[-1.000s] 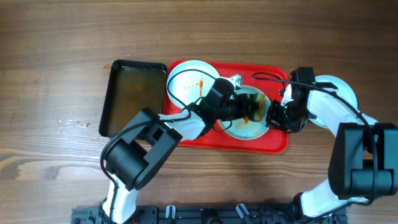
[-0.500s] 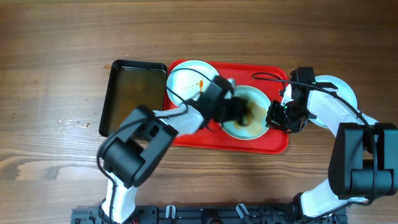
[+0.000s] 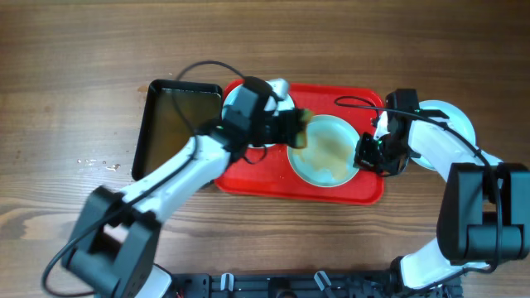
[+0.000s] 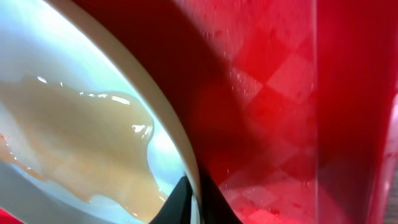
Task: Clean dirty plates on tray and stack at the side
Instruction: 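Scrub the held plate with the sponge in the left gripper, then dip the sponge back into the water tray with the left gripper, then lift the second plate and stack it on the first plate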
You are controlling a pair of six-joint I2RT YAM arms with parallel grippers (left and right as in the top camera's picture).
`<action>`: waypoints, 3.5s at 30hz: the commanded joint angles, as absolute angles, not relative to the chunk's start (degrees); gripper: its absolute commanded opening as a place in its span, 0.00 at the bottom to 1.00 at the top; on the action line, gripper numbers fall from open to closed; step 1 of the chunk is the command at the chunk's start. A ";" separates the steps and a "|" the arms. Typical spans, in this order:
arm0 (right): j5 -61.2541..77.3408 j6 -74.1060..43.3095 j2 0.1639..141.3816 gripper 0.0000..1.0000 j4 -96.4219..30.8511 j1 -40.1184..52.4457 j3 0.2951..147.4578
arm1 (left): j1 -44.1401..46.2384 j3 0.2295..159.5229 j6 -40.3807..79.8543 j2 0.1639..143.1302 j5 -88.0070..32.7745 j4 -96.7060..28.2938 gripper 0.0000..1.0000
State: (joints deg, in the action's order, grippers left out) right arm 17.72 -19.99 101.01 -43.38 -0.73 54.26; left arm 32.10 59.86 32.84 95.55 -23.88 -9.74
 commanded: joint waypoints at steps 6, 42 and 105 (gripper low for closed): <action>15.46 -19.46 102.67 0.18 -35.05 -0.75 52.90 | 15.03 59.70 24.14 92.18 -2.22 -26.35 0.04; 15.70 -19.40 103.74 0.12 -36.88 0.21 52.01 | 4.43 56.58 3.42 104.38 -7.01 -20.58 0.04; -30.33 -2.57 76.64 0.04 -3.62 29.45 52.82 | 4.38 60.12 3.66 101.41 -8.12 -34.98 0.83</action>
